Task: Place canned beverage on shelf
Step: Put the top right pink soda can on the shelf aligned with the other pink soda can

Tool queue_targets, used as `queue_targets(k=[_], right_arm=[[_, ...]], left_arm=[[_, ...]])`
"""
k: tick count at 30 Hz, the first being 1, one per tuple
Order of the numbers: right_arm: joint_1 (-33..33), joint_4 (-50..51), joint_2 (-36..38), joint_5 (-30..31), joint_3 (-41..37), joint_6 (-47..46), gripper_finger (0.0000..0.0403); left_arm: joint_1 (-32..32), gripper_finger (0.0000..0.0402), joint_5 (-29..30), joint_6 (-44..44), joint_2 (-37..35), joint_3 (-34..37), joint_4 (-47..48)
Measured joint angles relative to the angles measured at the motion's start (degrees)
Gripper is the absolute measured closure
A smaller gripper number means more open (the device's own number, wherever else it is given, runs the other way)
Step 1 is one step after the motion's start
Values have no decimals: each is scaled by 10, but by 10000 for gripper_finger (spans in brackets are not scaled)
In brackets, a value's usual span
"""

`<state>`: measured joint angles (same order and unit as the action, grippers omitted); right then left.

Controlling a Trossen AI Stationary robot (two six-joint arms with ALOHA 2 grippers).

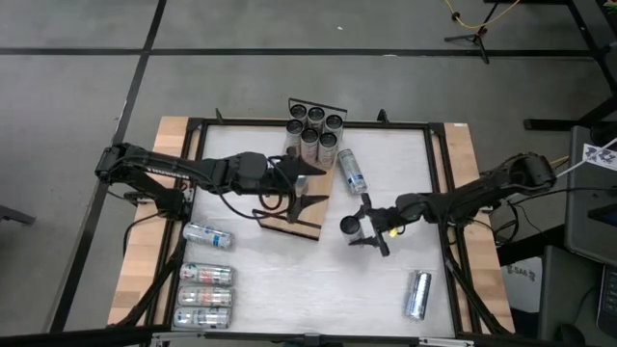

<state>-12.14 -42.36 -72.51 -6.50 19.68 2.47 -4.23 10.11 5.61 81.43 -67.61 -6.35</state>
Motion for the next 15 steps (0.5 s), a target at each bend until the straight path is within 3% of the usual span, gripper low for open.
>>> queue_targets(k=[10, 15], right_arm=[[2, -135, -109, -47, 0, 48, 150], [2, -183, -151, -48, 0, 56, 150]], left_arm=[[-19, 47, -1, 2, 3, 0, -5], [-32, 20, 3, 6, 35, 0, -59]])
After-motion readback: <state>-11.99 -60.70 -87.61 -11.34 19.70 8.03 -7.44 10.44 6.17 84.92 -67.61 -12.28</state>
